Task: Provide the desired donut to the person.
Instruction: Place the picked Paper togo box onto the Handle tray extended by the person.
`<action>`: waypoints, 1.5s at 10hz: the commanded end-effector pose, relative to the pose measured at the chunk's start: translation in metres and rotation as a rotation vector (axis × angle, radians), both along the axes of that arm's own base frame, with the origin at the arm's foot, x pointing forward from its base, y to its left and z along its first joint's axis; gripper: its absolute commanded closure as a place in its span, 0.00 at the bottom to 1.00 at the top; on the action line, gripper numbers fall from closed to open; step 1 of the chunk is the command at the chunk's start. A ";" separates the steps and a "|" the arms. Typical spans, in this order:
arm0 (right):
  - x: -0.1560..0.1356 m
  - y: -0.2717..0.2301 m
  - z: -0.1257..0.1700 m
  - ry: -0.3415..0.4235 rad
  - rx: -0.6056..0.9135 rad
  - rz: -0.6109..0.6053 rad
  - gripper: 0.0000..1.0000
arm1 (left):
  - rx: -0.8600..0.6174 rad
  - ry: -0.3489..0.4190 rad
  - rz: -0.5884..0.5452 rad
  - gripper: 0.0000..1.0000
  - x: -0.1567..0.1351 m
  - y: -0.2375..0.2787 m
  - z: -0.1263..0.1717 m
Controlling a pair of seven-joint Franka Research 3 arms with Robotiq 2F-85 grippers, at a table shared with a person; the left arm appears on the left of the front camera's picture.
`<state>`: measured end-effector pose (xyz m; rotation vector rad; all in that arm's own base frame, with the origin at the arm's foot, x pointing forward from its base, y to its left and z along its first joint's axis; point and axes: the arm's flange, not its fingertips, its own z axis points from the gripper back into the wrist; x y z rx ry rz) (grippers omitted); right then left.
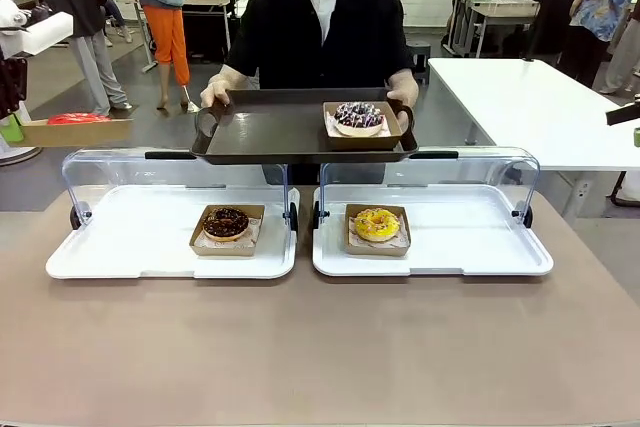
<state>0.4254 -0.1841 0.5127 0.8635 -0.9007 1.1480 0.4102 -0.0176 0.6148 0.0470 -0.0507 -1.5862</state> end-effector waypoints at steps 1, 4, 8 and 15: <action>0.000 0.002 0.000 0.011 0.009 -0.003 0.00 | 0.004 -0.003 0.002 1.00 -0.005 0.000 -0.001; 0.000 0.002 0.000 0.011 0.009 -0.003 0.00 | 0.028 -0.030 -0.023 0.99 -0.002 -0.013 0.014; 0.000 0.002 0.000 0.011 0.009 -0.003 0.00 | 0.146 -0.084 -0.061 0.99 0.007 -0.062 0.078; 0.000 0.002 0.000 0.011 0.009 -0.003 0.00 | 0.139 -0.068 -0.208 0.99 0.042 -0.190 0.093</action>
